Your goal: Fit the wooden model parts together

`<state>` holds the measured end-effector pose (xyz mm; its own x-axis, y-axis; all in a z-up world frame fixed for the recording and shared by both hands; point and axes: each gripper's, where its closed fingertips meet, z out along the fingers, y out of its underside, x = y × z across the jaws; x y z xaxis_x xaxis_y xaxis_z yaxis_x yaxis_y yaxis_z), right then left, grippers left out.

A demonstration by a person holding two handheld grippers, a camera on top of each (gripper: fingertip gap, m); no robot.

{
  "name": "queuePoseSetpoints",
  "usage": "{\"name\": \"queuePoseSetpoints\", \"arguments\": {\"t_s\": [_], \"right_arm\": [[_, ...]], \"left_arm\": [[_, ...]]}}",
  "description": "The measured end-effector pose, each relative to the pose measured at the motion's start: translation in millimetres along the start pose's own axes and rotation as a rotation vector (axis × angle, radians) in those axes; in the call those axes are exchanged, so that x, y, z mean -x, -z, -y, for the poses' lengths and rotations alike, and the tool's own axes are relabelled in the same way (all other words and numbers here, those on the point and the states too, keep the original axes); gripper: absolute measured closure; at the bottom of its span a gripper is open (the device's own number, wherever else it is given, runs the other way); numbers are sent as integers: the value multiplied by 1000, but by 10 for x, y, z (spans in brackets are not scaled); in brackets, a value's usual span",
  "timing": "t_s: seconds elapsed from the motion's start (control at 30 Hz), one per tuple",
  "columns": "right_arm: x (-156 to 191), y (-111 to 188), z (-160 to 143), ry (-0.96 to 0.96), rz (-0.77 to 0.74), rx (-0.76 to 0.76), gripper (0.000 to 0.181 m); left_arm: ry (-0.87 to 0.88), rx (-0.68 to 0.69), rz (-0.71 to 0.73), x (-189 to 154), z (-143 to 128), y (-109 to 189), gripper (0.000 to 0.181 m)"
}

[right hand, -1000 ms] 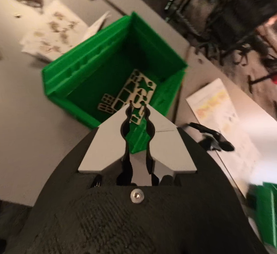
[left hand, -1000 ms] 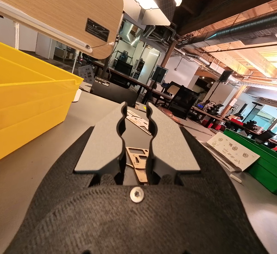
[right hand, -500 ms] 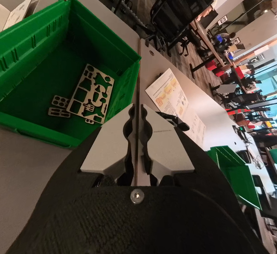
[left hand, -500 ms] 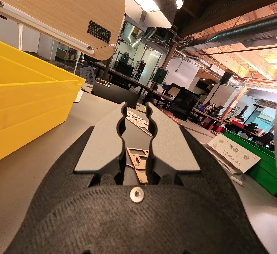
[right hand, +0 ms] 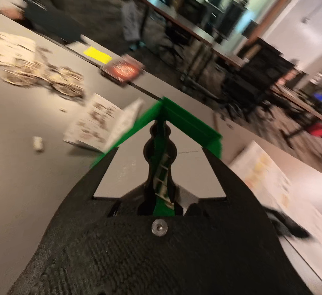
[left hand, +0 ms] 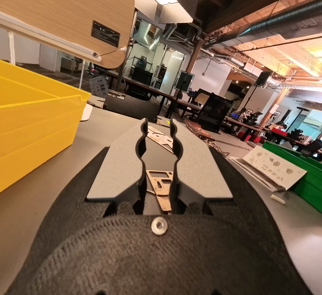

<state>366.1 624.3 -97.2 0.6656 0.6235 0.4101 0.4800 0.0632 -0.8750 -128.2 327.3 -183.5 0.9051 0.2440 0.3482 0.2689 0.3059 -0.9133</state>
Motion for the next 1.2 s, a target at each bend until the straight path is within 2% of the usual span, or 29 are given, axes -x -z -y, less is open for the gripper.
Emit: {"name": "queuePoseSetpoints", "arguments": {"t_s": [0.03,0.17,0.23,0.3,0.4,0.43,0.5,0.6,0.67,0.87,0.93,1.0,1.1,1.13,1.2], "right_arm": [[227,-69,151,-15,81,-56,176],[1426,-202,920,-154,531,-373,172],[2035,-253,1166,-227,734,-474,171],[2635,-339,1261,-290,907,-504,170],[3444,-466,1245,-392,1113,-455,172],[3658,-482,1249,-395,1155,-477,173],[3970,-634,1228,-329,1119,-526,174],[4242,-831,1202,-124,998,-645,176],[4334,-935,1158,-25,945,-661,179],[4267,-1218,1091,-7,855,-589,178],[4251,-1276,1076,-20,840,-563,177],[4241,-1325,1059,-3,805,-546,176],[4222,-1371,1042,33,747,-534,177],[4224,-1378,1039,40,739,-531,177],[4234,-1396,1025,50,733,-519,176]], "left_arm": [[-14,2,-4,-18,0,-4,158],[-40,-5,-15,-53,21,1,158],[-34,-15,-25,-67,39,15,158],[-25,-26,-36,-82,55,33,159],[-20,-35,-53,-116,67,49,158],[-23,-30,-59,-130,58,47,158],[-28,-13,-74,-166,25,37,158],[-34,16,-106,-229,-29,14,158],[-29,33,-136,-277,-63,-3,158],[29,61,-253,-450,-109,-20,157],[-11,74,-267,-457,-69,21,155],[-117,72,-168,-270,132,158,148],[-340,-56,102,262,764,596,114],[-394,-45,182,463,892,750,99],[-426,99,275,877,871,990,85]]}}
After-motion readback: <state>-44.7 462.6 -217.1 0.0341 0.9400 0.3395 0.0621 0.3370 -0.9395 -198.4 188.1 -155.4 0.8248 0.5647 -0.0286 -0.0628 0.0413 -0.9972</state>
